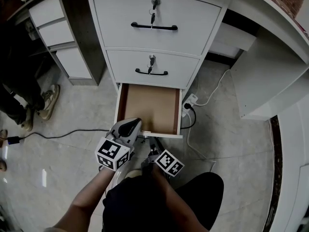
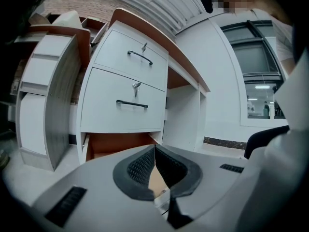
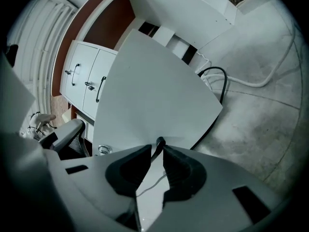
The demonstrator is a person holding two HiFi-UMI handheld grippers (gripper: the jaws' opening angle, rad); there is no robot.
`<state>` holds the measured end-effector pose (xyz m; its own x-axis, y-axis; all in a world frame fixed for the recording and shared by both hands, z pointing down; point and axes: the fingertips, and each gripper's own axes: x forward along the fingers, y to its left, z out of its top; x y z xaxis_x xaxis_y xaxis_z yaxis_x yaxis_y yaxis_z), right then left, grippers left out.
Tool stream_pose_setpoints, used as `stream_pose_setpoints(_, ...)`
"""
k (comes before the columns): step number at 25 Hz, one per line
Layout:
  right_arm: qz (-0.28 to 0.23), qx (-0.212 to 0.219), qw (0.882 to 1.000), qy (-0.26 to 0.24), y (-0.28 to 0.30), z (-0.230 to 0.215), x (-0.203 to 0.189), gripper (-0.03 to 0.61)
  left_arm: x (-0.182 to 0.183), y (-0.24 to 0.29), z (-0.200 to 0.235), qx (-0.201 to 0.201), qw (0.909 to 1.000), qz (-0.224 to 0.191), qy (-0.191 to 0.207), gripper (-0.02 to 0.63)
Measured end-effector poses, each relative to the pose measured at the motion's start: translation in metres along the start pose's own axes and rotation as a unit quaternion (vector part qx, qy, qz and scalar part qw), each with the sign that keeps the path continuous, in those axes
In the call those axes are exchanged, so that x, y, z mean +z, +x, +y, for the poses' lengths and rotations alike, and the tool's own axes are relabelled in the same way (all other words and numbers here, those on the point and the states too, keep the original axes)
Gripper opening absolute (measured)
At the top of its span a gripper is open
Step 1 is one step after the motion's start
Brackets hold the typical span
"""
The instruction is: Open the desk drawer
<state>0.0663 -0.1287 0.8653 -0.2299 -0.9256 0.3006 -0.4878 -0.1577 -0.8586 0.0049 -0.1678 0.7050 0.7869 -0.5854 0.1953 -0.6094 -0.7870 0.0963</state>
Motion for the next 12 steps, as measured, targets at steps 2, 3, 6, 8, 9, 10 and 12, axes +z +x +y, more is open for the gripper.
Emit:
stream_pose_setpoints(2, 0.012, -0.02, 0.999, -0.029, 0.0, 0.0, 0.001, 0.07, 0.001, 0.002, 0.0, -0.002, 1.0, -0.001, 0.002, 0.012)
stream_pose_setpoints(3, 0.024, -0.035, 0.998, -0.051, -0.001, -0.001, 0.002, 0.077, 0.001, 0.003, 0.0, -0.002, 1.0, -0.003, -0.001, 0.012)
stream_pose_setpoints(6, 0.069, -0.098, 0.982, -0.145, -0.011, -0.004, 0.007, 0.1, 0.004, 0.001, 0.001, 0.0, 1.0, -0.006, -0.005, 0.012)
stream_pose_setpoints(8, 0.087, -0.135, 0.965, -0.207, -0.023, 0.002, 0.016, 0.103, 0.007, -0.002, 0.005, 0.006, 0.9999, -0.008, -0.008, 0.012)
stream_pose_setpoints(9, 0.095, -0.149, 0.957, -0.229, -0.028, 0.007, 0.021, 0.103, 0.009, -0.003, 0.007, 0.009, 0.9999, -0.009, -0.011, 0.011)
stream_pose_setpoints(10, 0.106, -0.162, 0.95, -0.244, -0.033, 0.013, 0.025, 0.103, 0.01, -0.005, 0.008, 0.013, 0.9998, -0.01, -0.013, 0.012)
stream_pose_setpoints(12, 0.144, -0.179, 0.936, -0.267, -0.041, 0.029, 0.032, 0.103, 0.014, -0.009, 0.01, 0.018, 0.9997, -0.011, -0.015, 0.012)
